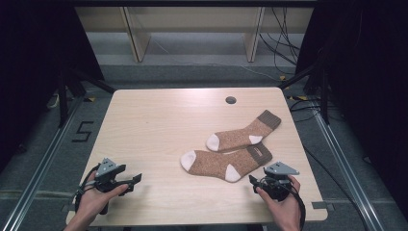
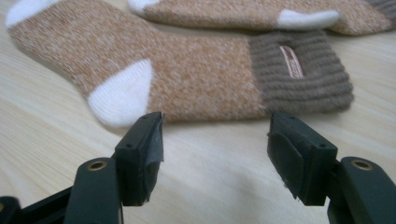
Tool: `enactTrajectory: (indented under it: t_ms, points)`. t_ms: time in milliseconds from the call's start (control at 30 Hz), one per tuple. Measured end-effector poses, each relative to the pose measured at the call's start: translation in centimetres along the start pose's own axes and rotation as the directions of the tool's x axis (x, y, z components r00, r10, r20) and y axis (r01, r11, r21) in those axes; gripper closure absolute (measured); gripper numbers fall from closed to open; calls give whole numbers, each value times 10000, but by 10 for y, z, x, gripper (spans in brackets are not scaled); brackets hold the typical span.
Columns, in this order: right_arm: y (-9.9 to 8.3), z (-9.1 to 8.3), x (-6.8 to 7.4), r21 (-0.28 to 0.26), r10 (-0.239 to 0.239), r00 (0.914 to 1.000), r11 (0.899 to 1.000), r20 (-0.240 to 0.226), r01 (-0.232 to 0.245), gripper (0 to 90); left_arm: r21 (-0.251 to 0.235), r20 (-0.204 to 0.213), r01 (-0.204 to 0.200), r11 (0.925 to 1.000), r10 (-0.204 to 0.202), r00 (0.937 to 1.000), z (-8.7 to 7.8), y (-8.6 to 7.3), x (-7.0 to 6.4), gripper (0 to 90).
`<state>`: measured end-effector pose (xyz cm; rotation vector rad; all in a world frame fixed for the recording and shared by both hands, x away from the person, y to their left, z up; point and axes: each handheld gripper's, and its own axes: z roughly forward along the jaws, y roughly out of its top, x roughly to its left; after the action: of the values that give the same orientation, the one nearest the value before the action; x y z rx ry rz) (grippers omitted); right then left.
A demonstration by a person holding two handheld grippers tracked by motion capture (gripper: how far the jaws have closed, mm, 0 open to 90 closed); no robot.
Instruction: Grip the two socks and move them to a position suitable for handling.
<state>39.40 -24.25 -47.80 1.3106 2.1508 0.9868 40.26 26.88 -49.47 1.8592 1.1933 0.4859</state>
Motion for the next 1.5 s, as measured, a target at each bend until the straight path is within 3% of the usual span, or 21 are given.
enactTrajectory:
  t_ms: [67, 100, 167, 200, 300, 333, 400, 433, 567, 700, 800, 833, 933, 967, 1067, 1167, 1333, 1367, 1400, 1500]
  points:
    - [4, 2, 1, -110, -265, 9996, 9996, -63, 264, 377, -60, -147, 21, 10000, -22, 9999, 1, 2, 0, 224]
    - [9, 3, 3, -68, -148, 9995, 9999, -289, 146, 378, -60, -147, 21, 10000, -22, 9999, 1, 2, 0, 226]
    - [13, 4, 5, -128, -146, 9994, 9998, -311, 142, 386, -153, -167, 151, 9998, -154, 9997, 2, 3, 0, 229]
    - [25, 8, 8, -246, -319, 9988, 9992, -361, 310, 389, -137, -190, 210, 9997, -213, 9996, 3, 3, -1, 230]
    - [35, 11, 10, -276, -343, 9986, 9991, -409, 332, 373, -107, -170, 156, 9998, -158, 9997, 3, 2, -1, 232]
    - [48, 17, 11, -89, -521, 9973, 9986, -522, 517, 354, -29, -160, 128, 9999, -128, 9998, 3, 1, -1, 232]
    - [54, 21, 12, -107, -372, 9965, 9993, -752, 365, 352, -119, -74, 167, 9998, -168, 9998, 2, 0, 0, 232]
    - [63, 28, 15, 233, 3, 9980, 9997, -640, 12, 351, -178, -63, 163, 9997, -164, 9998, -1, -1, 0, 233]
    - [73, 44, 21, 741, 148, 9984, 9972, -555, -107, 347, -357, -8, 208, 9991, -208, 9998, -3, -2, 1, 232]
    - [75, 49, 23, 891, 147, 9976, 9960, -675, -87, 348, -436, -2, 117, 9990, -117, 9999, -5, -1, -2, 229]
    - [74, 48, 20, 810, 285, 9973, 9964, -681, -229, 349, -611, 252, -157, 9980, 173, 9995, -2, 5, -10, 224]
    - [72, 50, 15, 1053, 252, 9973, 9943, -694, -178, 350, -770, 449, -330, 9965, 365, 9983, 0, 10, -14, 222]
    - [70, 56, 16, 1429, 327, 9960, 9895, -830, -205, 343, -978, 349, -477, 9941, 513, 9981, -2, 12, -15, 224]
    - [68, 61, 18, 1552, 244, 9958, 9878, -884, -104, 341, -892, 187, -439, 9950, 458, 9988, -3, 11, -15, 227]
    - [63, 73, 21, 2184, -94, 9969, 9755, -783, 264, 341, -863, 234, -321, 9957, 343, 9991, -1, 8, -12, 231]
    - [61, 77, 24, 2374, -8, 9975, 9713, -703, 175, 345, -700, 211, -272, 9972, 288, 9994, -1, 6, -12, 231]
    - [59, 79, 29, 2363, -577, 9976, 9695, -371, 648, 524, -712, 399, -384, 9967, 413, 9984, 0, 5, -14, 232]
    - [59, 79, 28, 2321, -637, 9969, 9700, -457, 726, 595, -606, 367, -394, 9974, 417, 9985, -1, 5, -15, 232]
    - [60, 77, 30, 2438, -401, 9976, 9684, -559, 526, 702, -618, 431, -366, 9974, 394, 9983, 0, 5, -15, 232]
    - [61, 78, 29, 2456, -414, 9966, 9676, -718, 579, 749, -584, 369, -335, 9977, 357, 9987, 0, 5, -15, 233]
